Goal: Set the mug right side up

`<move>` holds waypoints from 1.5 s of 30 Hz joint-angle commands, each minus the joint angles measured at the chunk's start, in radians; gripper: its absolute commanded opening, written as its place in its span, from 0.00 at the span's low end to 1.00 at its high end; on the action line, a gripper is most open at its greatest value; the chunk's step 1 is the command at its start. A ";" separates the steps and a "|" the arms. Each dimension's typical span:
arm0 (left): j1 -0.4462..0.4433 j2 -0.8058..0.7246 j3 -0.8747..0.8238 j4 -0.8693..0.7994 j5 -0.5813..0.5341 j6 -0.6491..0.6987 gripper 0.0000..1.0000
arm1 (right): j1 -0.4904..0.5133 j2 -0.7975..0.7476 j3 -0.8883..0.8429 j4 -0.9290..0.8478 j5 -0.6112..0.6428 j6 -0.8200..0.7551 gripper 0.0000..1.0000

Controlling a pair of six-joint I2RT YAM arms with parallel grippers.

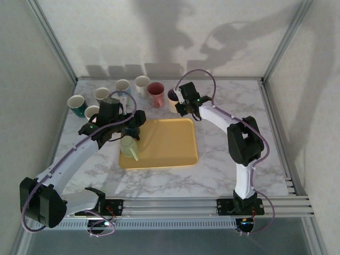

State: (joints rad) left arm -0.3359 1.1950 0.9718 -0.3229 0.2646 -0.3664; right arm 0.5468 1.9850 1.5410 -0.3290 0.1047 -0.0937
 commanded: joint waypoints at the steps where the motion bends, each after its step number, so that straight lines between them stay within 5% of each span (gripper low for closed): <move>1: 0.007 0.008 -0.013 0.022 0.008 0.000 0.76 | -0.013 0.008 0.054 0.156 0.009 -0.006 0.00; 10: 0.006 0.020 -0.010 0.001 -0.020 -0.016 0.76 | -0.017 0.068 0.089 0.141 -0.010 -0.012 0.08; 16: 0.006 0.011 0.005 -0.047 -0.087 -0.106 0.78 | -0.018 0.027 0.064 0.104 -0.006 0.005 0.42; 21: 0.006 0.008 0.029 -0.141 -0.124 -0.229 0.78 | -0.017 -0.115 -0.007 0.027 0.002 0.062 0.51; 26: -0.026 -0.038 0.001 -0.200 -0.166 -0.387 0.75 | -0.017 -0.284 -0.087 -0.132 -0.068 0.170 0.52; 37: -0.280 -0.090 -0.025 -0.378 -0.340 -0.726 0.59 | -0.015 -0.576 -0.272 -0.347 -0.146 0.326 0.51; 45: -0.415 0.007 0.042 -0.605 -0.428 -0.879 0.62 | -0.014 -0.579 -0.254 -0.510 -0.283 0.382 0.49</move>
State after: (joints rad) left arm -0.7284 1.1778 0.9836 -0.7780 -0.0933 -1.1412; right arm 0.5327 1.4166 1.2770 -0.7670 -0.1036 0.2527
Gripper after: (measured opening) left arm 0.614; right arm 0.495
